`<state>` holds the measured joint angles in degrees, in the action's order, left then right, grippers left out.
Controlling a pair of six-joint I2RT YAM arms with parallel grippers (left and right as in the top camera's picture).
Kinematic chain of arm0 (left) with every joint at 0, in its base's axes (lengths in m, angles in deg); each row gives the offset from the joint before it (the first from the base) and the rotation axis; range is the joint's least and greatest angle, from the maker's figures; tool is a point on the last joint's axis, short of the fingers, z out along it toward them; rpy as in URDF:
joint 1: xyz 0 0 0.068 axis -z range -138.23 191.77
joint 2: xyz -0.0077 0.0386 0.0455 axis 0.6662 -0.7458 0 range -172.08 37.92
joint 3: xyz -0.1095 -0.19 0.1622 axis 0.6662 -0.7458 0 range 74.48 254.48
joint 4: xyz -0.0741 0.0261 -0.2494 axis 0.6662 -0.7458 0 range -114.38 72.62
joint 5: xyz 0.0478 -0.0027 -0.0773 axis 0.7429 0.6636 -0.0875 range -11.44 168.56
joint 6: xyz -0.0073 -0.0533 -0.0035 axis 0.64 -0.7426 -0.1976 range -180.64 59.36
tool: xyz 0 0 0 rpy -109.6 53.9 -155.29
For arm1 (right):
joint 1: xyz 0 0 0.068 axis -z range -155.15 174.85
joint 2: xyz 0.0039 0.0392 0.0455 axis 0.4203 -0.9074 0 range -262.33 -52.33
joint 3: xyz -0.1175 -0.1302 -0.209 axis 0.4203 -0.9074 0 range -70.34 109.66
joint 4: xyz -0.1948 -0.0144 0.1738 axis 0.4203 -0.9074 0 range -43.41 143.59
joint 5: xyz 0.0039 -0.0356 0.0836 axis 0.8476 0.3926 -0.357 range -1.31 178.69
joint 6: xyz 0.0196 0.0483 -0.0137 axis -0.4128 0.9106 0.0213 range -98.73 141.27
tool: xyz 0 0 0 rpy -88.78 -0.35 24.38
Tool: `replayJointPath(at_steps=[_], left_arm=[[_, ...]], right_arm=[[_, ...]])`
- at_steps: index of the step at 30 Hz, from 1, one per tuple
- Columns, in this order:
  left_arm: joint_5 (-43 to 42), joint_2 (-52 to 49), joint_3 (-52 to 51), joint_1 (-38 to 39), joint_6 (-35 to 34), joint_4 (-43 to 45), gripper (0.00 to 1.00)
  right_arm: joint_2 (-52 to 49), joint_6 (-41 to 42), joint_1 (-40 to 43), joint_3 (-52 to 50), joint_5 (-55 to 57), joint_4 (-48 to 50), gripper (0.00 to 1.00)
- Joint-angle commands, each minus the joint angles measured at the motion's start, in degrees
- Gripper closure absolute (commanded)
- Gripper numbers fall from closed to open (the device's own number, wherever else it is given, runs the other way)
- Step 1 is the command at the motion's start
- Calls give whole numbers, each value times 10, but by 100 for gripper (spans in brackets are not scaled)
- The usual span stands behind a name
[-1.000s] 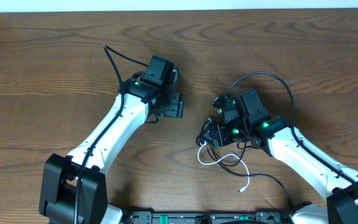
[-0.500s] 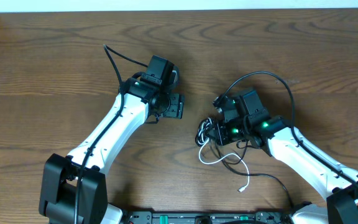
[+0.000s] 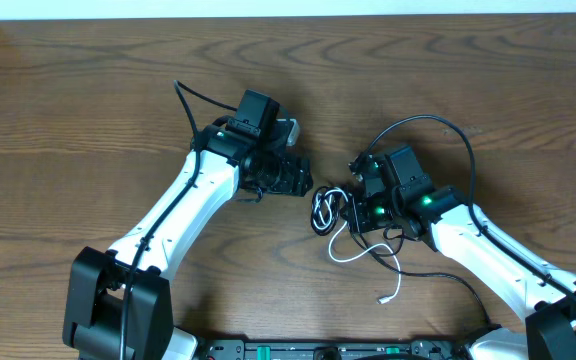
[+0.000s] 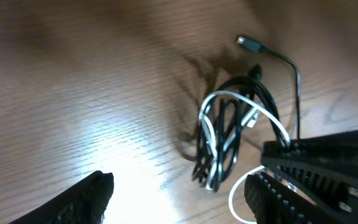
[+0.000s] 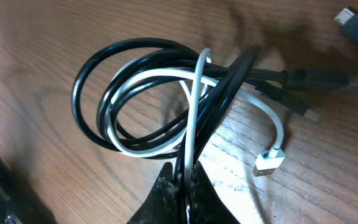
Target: Untangle cables
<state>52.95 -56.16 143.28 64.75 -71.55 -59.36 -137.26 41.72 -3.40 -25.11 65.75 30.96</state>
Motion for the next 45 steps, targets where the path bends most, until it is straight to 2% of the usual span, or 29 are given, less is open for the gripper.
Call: replayJointPath(at_steps=[1,8,11,18,24,40,42,45], left_arm=[[-34,-7,-6,5,-3,-2,27],[-34,-13,-35,41,-3,24,28],[-33,-14,-54,58,-3,57,32],[8,-14,-77,74,-3,93,55],[23,-14,-77,74,-4,93,66],[23,-14,-92,95,-8,105,69],[23,-14,-92,98,-8,113,73],[23,-14,-92,98,-8,118,88]], right_arm=[[-5,10,-3,-1,21,-3,99],[-5,10,-3,-1,21,-3,99],[-5,10,-3,-1,21,-5,99],[-5,10,-3,-1,25,-12,99],[-5,10,-3,-1,31,-14,99],[-5,10,-2,-1,31,-14,99],[-5,10,-2,-1,31,-15,99],[-5,10,-2,-1,35,-19,99]])
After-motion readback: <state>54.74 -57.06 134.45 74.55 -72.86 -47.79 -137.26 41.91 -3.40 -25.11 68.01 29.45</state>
